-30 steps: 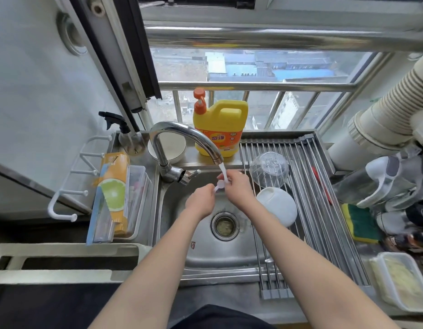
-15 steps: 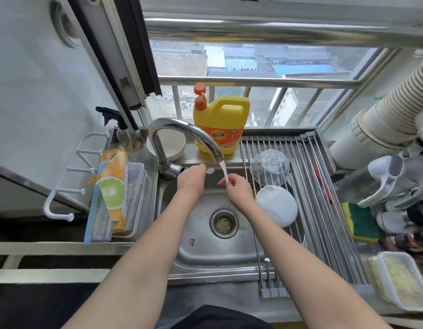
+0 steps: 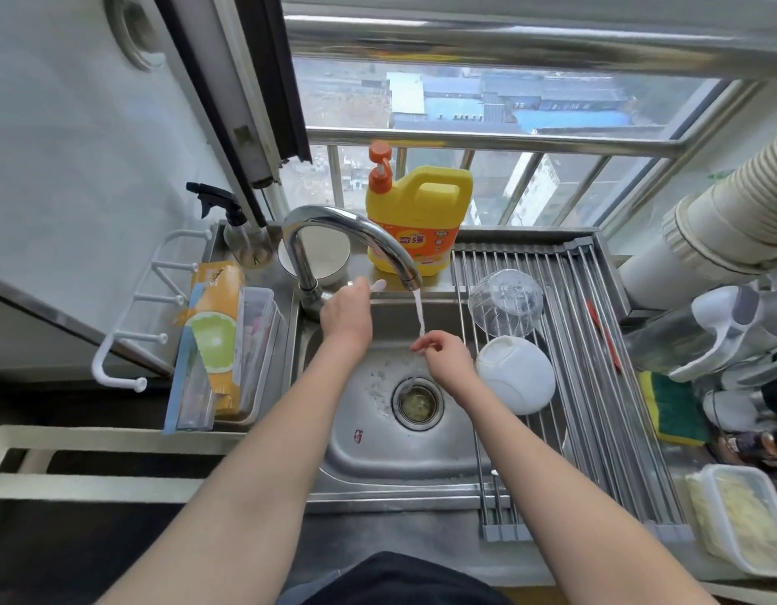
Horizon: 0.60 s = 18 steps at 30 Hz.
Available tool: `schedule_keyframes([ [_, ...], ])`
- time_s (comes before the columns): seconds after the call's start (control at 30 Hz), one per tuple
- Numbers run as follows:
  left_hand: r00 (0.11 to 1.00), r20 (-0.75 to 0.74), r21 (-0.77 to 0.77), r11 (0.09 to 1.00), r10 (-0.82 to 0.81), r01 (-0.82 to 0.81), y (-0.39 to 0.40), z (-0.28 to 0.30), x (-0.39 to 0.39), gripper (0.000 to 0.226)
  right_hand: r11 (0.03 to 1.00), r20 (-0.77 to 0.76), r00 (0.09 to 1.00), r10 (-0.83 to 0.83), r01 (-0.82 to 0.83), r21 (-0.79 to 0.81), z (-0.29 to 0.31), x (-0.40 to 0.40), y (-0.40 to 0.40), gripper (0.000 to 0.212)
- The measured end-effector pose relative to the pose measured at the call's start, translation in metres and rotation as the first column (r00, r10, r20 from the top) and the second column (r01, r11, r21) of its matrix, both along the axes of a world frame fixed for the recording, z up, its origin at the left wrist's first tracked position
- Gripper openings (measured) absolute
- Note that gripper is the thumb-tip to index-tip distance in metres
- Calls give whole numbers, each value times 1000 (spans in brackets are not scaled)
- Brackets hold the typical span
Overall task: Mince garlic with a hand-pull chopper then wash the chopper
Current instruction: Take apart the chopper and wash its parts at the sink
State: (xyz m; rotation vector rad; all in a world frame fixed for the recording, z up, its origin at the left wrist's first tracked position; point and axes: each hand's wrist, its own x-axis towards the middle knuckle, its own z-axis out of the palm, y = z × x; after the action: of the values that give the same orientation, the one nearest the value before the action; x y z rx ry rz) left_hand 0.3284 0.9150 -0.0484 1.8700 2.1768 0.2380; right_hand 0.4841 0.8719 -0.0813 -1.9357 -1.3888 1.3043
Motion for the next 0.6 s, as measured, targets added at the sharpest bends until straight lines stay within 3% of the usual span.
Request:
schedule_keyframes([
  [0.1, 993, 99, -17, 998, 70, -68, -4, 0, 6, 17, 1000, -175, 984, -22, 21, -9, 4, -11, 4, 23],
  [0.2, 903, 419, -151, 988, 91, -30, -5, -4, 7, 16, 992, -436, 892, -120, 94, -81, 17, -21, 9, 23],
  [0.37, 640, 753, -220, 975, 154, 24, -26, -11, 5, 19, 985, -424, 891, -163, 169, -22, 24, -12, 8, 29],
  [0.43, 603, 785, -233, 970, 142, 75, -33, -13, 5, 18, 988, -418, 899, -131, 154, 20, 28, -7, 8, 30],
  [0.5, 608, 783, -231, 969, 133, 87, -37, -15, 7, 17, 973, -285, 958, -32, 95, 211, 32, -3, 4, 16],
  [0.57, 650, 748, -224, 973, 136, 53, -38, -17, 8, 22, 888, 14, 999, 35, -37, 458, 29, 3, -6, 5],
  [0.6, 672, 727, -223, 974, 145, 31, -39, -19, 8, 28, 854, 142, 988, 67, -130, 503, 24, 8, -12, 4],
])
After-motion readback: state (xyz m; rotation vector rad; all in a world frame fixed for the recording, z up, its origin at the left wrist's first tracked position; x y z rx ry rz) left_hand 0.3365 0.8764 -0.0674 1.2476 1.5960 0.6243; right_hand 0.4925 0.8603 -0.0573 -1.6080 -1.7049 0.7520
